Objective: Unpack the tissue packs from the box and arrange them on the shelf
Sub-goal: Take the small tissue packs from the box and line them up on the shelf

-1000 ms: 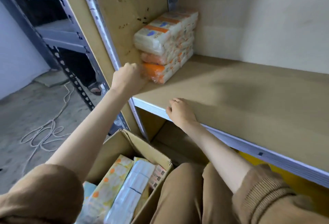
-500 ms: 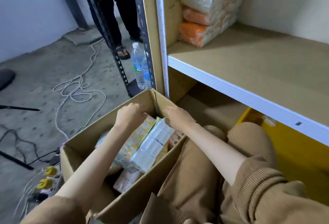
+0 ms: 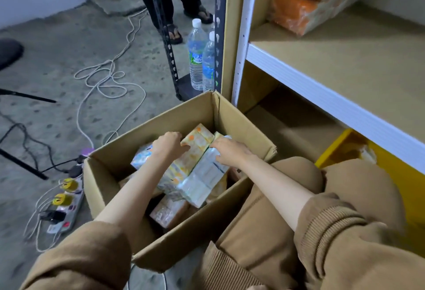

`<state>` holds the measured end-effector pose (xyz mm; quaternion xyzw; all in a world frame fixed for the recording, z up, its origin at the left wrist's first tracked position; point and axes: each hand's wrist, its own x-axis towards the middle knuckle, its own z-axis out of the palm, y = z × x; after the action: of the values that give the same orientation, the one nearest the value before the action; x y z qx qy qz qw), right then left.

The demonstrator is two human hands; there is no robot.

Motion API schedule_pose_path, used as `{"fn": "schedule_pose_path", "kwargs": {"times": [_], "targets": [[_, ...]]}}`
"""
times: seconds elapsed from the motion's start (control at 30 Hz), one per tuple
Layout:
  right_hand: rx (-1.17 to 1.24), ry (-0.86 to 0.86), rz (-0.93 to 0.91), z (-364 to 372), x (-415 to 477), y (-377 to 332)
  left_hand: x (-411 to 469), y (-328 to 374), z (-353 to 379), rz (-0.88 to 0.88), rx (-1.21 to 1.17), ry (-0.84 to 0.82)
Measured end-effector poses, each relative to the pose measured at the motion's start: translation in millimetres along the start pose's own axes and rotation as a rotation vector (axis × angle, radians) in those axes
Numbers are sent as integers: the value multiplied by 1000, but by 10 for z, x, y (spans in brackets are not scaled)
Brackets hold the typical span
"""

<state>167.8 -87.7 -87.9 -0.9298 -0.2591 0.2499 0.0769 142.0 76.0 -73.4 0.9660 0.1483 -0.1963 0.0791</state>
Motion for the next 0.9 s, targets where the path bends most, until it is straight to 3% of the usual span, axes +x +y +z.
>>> {"fn": "schedule_pose_path", "kwargs": {"times": [0.17, 0.43, 0.67, 0.9], "targets": [[6, -110, -64, 76, 190, -18, 292, -28, 181, -107, -110, -272], [18, -172, -114, 157, 382, 52, 542, 36, 273, -261, -363, -425], [54, -227, -103, 172, 452, 108, 567, 1, 270, -217, -396, -283], [30, -179, -102, 183, 389, 90, 304, -187, -217, -133, -306, -174]]}}
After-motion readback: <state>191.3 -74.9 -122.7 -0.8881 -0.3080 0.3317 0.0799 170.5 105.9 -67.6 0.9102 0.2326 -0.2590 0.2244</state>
